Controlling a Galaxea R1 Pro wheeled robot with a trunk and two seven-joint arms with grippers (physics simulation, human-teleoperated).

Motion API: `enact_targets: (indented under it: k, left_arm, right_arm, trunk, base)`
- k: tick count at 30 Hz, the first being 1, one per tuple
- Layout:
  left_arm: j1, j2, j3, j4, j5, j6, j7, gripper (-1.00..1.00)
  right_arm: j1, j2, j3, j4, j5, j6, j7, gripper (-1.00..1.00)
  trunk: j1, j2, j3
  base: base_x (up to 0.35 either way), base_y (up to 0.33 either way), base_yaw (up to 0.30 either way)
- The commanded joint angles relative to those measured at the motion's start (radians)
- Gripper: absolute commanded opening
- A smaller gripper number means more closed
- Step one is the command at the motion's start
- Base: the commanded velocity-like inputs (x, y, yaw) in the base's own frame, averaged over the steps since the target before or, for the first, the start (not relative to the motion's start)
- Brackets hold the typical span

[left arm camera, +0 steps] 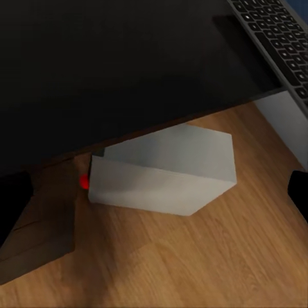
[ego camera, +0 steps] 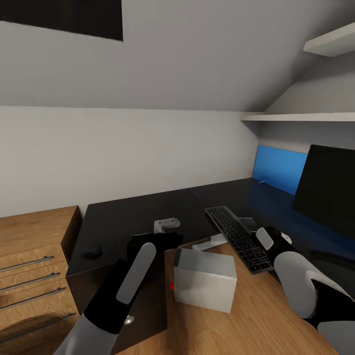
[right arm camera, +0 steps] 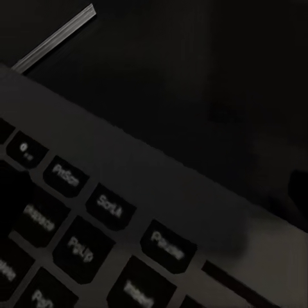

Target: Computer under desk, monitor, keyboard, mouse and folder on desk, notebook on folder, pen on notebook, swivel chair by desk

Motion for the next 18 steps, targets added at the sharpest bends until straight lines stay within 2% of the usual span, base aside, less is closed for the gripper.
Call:
enact_targets:
  k: [1, 7, 18]
  left_arm:
    - [-0.001, 0.0, -0.001, -0.001, 0.01, 0.001, 0.01, 1.0]
    - [0.0, 0.0, -0.002, 0.001, 0.01, 0.001, 0.01, 1.0]
    - [-0.001, 0.0, -0.002, 0.001, 0.01, 0.001, 0.01, 1.0]
  right_arm:
    - [0.0, 0.003, -0.007, 0.022, -0.028, 0.0, -0.004, 1.0]
    - [0.0, 0.012, -0.007, 0.022, -0.027, 0.0, -0.004, 1.0]
    - [0.0, 0.012, -0.007, 0.021, -0.024, -0.006, -0.004, 1.0]
  trunk:
    - [0.0, 0.0, -0.001]
    - [0.0, 0.0, -0.001]
    - [0.0, 0.0, -0.001]
  base:
    - [0.0, 0.0, 0.0]
    - [0.0, 0.0, 0.0]
    - [0.0, 0.0, 0.0]
